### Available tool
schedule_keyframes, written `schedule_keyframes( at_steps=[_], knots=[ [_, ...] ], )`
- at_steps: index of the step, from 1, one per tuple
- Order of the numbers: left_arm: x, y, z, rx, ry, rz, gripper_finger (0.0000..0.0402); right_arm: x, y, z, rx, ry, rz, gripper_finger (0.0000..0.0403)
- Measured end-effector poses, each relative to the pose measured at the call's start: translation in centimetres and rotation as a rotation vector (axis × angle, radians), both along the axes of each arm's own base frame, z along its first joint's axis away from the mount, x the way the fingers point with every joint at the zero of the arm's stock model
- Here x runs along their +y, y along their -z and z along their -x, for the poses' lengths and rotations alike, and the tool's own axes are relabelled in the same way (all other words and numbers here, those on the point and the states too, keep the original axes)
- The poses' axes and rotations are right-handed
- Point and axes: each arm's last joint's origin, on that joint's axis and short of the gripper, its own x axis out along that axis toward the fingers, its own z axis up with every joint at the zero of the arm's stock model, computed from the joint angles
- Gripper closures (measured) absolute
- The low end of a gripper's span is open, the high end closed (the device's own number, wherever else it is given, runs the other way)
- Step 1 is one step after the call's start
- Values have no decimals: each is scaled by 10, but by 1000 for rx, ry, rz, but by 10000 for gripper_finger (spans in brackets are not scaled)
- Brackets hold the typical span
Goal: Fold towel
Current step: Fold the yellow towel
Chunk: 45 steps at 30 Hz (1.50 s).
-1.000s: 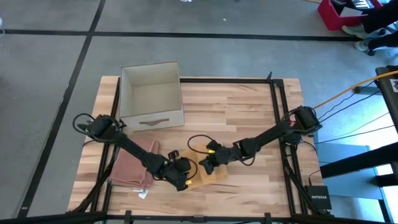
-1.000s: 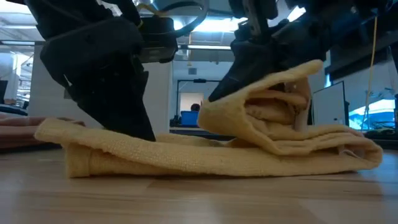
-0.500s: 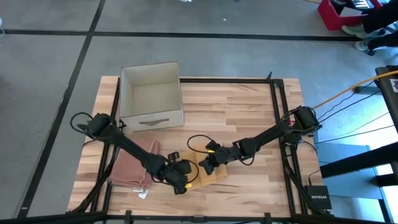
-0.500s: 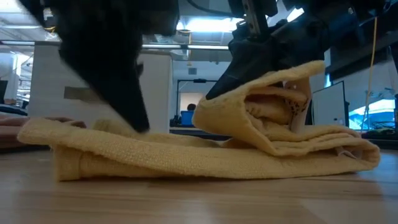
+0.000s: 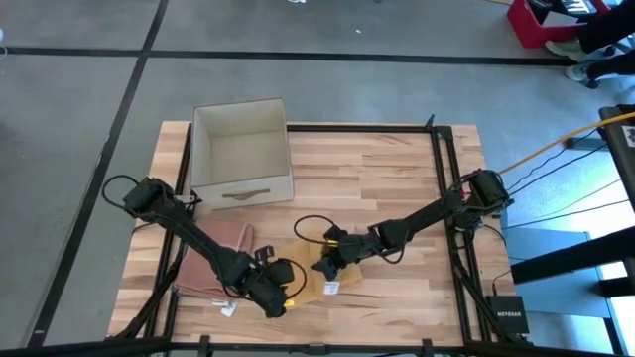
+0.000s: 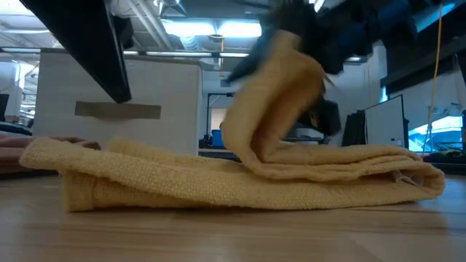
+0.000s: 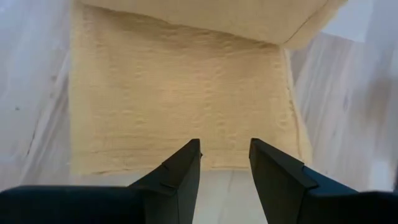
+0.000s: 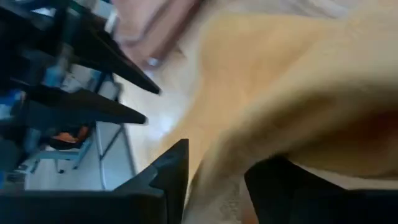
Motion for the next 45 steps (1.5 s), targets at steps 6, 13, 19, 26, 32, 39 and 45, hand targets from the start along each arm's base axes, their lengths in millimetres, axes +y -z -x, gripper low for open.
schedule_keyframes(
  at_steps=[6, 13, 19, 26, 32, 39, 45],
  knots=[
    [-1, -3, 1, -13, 3, -1, 270, 4, -13, -12, -45, -20, 19, 254],
    [1, -10, 6, -11, -10, 8, 270, 10, -9, -23, -49, -88, 42, 254],
    [0, -32, 19, -74, -38, 16, 270, 14, -5, -33, -56, -102, 49, 254],
    [-5, -42, 30, -197, -74, -122, 270, 16, -19, -36, -116, -198, 117, 254],
    [-4, -24, 26, -259, -114, -177, 270, 22, -42, -14, -70, -309, 281, 254],
    [18, -6, 14, -202, -152, -210, 270, 64, -34, 23, 14, -424, 631, 254],
    [43, -3, -8, -198, -183, -164, 270, 96, -28, 46, -2, -511, 821, 254]
  ],
)
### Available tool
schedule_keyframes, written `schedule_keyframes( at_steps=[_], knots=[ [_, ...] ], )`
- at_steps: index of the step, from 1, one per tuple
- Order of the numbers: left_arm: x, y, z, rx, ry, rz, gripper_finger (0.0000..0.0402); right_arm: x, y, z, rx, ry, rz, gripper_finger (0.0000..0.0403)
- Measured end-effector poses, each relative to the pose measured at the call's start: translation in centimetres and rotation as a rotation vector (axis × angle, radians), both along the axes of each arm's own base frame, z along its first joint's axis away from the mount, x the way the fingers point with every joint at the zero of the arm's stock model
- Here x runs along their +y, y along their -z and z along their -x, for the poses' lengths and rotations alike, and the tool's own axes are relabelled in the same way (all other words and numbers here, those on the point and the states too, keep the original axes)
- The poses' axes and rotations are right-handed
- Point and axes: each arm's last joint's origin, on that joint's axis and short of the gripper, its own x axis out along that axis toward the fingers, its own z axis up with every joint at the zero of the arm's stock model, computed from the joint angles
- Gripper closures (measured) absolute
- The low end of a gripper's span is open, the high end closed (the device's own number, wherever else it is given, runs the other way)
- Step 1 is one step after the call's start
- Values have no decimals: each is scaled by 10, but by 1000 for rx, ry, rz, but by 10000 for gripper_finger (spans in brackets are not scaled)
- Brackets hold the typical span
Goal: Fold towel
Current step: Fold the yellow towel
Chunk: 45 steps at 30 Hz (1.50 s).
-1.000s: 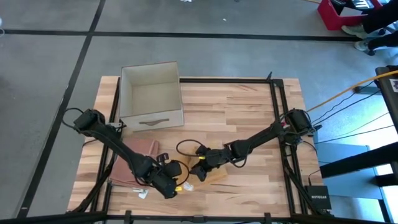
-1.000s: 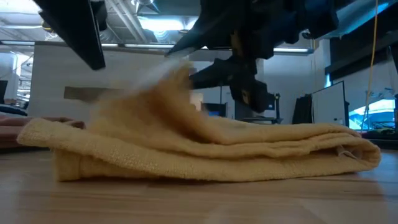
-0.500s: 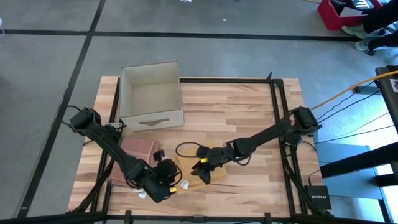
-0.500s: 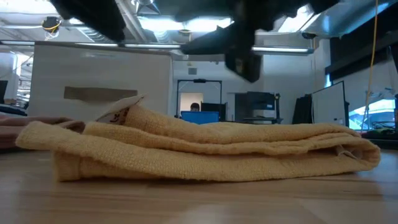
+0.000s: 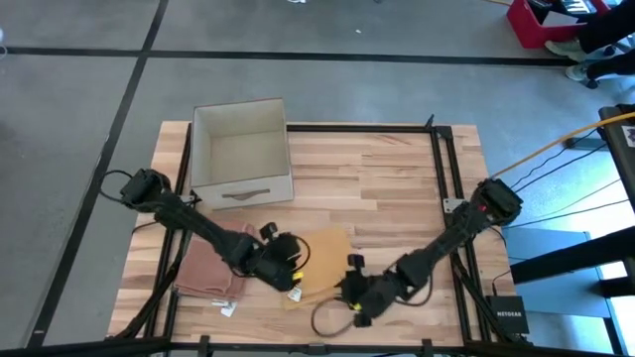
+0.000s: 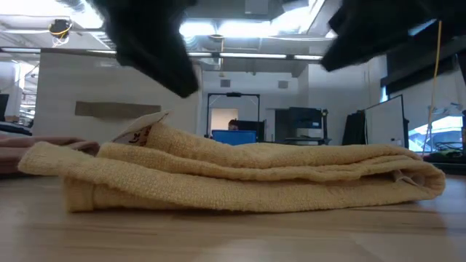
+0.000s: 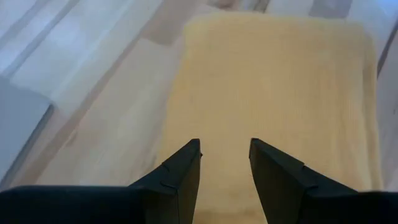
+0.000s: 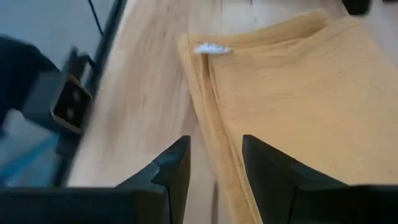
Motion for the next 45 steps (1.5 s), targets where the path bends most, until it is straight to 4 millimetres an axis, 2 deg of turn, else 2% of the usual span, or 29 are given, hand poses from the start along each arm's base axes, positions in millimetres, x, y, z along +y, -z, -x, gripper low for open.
schedule_keyframes(
  at_steps=[3, 6, 8, 12, 15, 19, 24, 27, 30, 35, 39, 45],
  knots=[
    [3, 7, -9, -23, 27, 9, 270, 3, 2, 7, -12, 0, 125, 254],
    [3, 23, -13, 8, 50, 18, 270, -3, 6, 0, -57, 15, 211, 254],
    [4, 37, -12, 52, 35, 10, 270, -13, 18, -7, -77, 16, 191, 254],
    [7, 63, -4, 126, -30, 27, 270, -28, 42, -17, -157, -30, 30, 254],
    [8, 76, 7, 134, -99, 75, 270, -32, 62, -14, -192, -33, -1, 254],
    [3, 81, 18, 124, -144, 113, 270, -36, 85, -8, -162, -33, 51, 254],
    [-2, 66, 13, 132, -95, 148, 270, -39, 97, -8, -132, -47, 86, 254],
    [-6, 38, 7, 76, -25, 176, 270, -39, 93, -7, -103, -44, 52, 254],
    [-5, 7, 5, 31, 48, 195, 270, -41, 75, -2, -51, -65, 56, 247],
    [11, -27, 7, -52, 77, 200, 270, -48, 31, 11, -44, -48, 40, 209],
    [33, -30, 0, -56, 16, 191, 260, -53, 19, 20, 1, -61, 42, 165],
    [66, -15, -17, 25, -3, 228, 207, -56, 32, 29, 99, -97, 19, 133]
  ],
)
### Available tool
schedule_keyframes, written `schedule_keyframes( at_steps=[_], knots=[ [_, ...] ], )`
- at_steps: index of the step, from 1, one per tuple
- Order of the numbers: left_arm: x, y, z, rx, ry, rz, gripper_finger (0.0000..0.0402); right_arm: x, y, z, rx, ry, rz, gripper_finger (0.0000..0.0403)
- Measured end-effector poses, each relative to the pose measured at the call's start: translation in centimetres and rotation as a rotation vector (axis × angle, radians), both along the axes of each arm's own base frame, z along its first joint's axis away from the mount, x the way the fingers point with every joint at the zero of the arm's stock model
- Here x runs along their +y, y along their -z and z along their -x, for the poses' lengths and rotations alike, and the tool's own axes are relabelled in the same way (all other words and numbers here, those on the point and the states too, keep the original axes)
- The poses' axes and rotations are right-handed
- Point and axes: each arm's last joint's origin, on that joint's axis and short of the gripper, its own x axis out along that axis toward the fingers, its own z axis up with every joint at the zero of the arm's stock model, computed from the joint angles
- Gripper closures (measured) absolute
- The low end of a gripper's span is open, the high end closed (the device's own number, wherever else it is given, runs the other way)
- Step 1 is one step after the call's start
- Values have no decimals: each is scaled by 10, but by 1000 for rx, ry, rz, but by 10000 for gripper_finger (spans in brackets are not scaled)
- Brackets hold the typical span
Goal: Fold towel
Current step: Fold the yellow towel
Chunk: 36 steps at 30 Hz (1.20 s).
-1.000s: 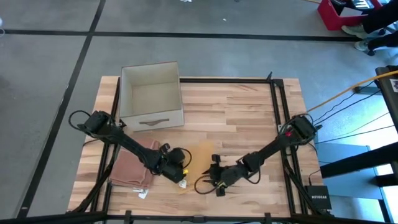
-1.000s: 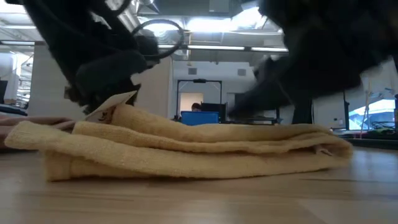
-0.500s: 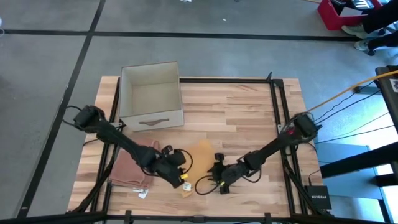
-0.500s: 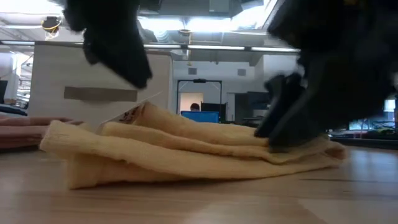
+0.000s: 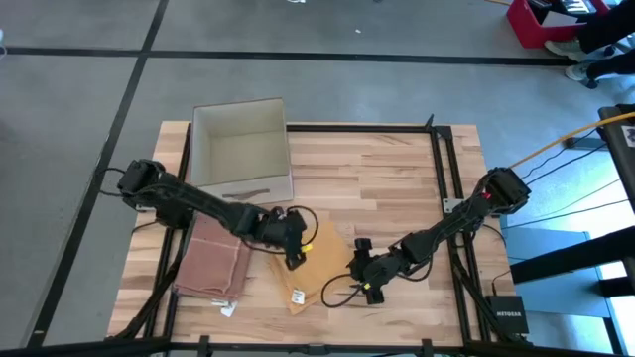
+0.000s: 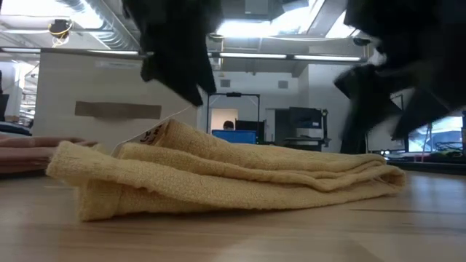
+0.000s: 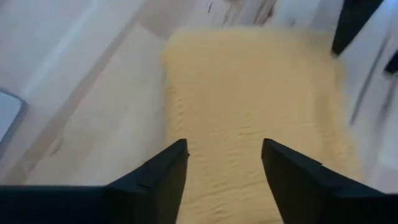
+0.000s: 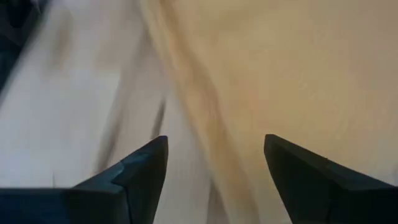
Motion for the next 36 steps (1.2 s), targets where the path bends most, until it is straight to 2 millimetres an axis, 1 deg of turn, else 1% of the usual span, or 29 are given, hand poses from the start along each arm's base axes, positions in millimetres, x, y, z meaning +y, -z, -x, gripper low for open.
schedule_keyframes(
  at_steps=[2, 3, 4, 7, 8, 10, 14, 18, 23, 27, 32, 36],
  knots=[
    [13, 5, -3, 44, 15, 9, 190, 0, 5, 6, 59, -25, 4, 133],
    [19, 7, -4, 69, 4, 11, 184, 2, 6, 7, 56, -28, 5, 134],
    [26, 10, -5, 88, -16, 7, 178, 4, 7, 9, 28, -25, 13, 136],
    [40, 25, -6, 135, -41, 26, 173, 7, 10, 11, -150, -3, 43, 142],
    [43, 30, -6, 153, -38, 45, 173, 7, 12, 13, -201, 2, 41, 144],
    [47, 39, -4, 180, -37, 87, 176, 4, 16, 15, -242, 13, 27, 148],
    [48, 57, 5, 246, -77, 111, 184, -2, 28, 24, -198, 5, 41, 155],
    [41, 66, 13, 252, -118, 141, 188, -7, 37, 31, -146, 3, 84, 163],
    [24, 79, 19, 197, -128, 229, 188, -11, 42, 36, -81, 4, 137, 174],
    [8, 82, 23, 161, -129, 271, 191, -14, 45, 40, -30, 1, 178, 184],
    [-14, 80, 24, 121, -104, 339, 192, -16, 46, 44, 36, -7, 243, 193],
    [-28, 76, 23, 74, -54, 383, 192, -13, 39, 40, 80, -17, 269, 194]
  ],
)
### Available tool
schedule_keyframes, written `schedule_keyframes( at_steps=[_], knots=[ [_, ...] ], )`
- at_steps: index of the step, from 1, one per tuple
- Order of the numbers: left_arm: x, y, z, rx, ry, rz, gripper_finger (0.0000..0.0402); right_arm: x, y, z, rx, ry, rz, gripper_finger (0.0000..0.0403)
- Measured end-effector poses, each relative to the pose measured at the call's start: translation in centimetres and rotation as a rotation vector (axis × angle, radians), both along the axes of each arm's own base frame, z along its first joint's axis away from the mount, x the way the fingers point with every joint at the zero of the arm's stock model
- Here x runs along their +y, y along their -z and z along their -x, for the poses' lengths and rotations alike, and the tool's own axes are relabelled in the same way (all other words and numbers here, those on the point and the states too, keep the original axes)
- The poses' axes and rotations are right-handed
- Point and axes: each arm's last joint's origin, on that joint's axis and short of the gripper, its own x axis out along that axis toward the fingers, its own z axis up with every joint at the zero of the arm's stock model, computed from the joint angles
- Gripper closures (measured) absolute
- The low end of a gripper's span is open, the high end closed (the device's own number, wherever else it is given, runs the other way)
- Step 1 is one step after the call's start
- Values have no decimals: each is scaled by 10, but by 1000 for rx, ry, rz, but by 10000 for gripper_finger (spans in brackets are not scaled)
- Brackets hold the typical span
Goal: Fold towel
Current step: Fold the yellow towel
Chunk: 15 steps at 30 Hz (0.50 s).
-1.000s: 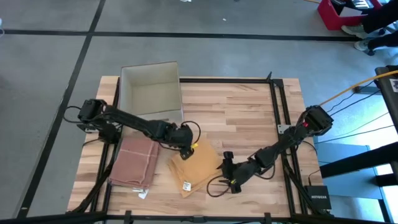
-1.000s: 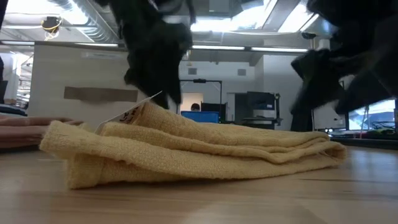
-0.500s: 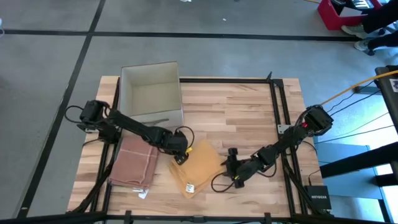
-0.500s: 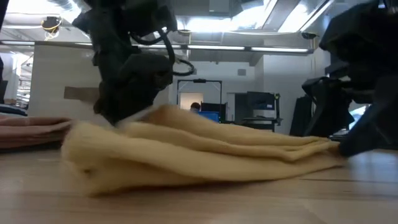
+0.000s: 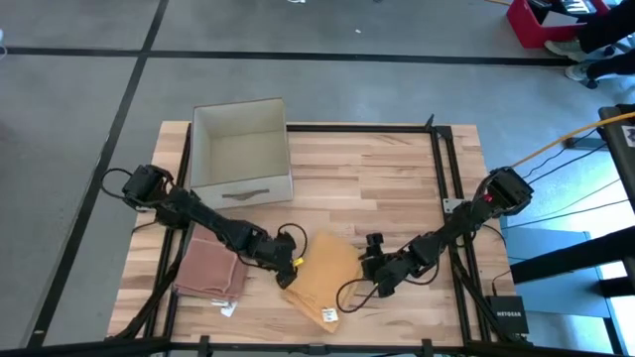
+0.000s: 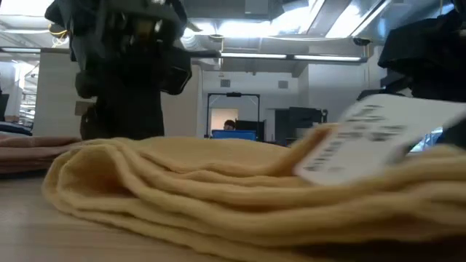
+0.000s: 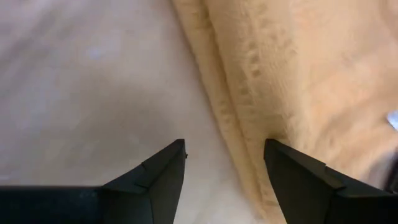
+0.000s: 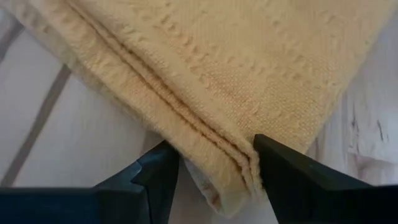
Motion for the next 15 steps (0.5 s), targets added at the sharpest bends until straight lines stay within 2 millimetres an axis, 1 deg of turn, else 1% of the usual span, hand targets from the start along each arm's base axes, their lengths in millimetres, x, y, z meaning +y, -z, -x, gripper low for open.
schedule_keyframes(
  at_steps=[3, 6, 8, 10, 12, 13, 15],
  knots=[
    [2, -7, 1, -8, 3, 29, 192, 4, -15, -3, 79, -31, -21, 194],
    [10, -24, 0, -75, -37, 25, 192, 10, -41, -9, 91, -31, -73, 194],
    [17, -34, 0, -127, -67, -4, 192, 10, -54, -9, 92, -20, -83, 194],
    [22, -38, -1, -153, -105, -31, 192, 9, -58, -6, 116, -9, -97, 194],
    [27, -37, -4, -158, -123, -27, 192, 8, -61, -3, 98, 12, -132, 194],
    [28, -33, -7, -158, -123, -16, 192, 8, -60, -1, 87, 16, -145, 194],
    [29, -24, -13, -152, -106, 9, 192, 7, -49, 3, 82, 25, -147, 194]
  ],
)
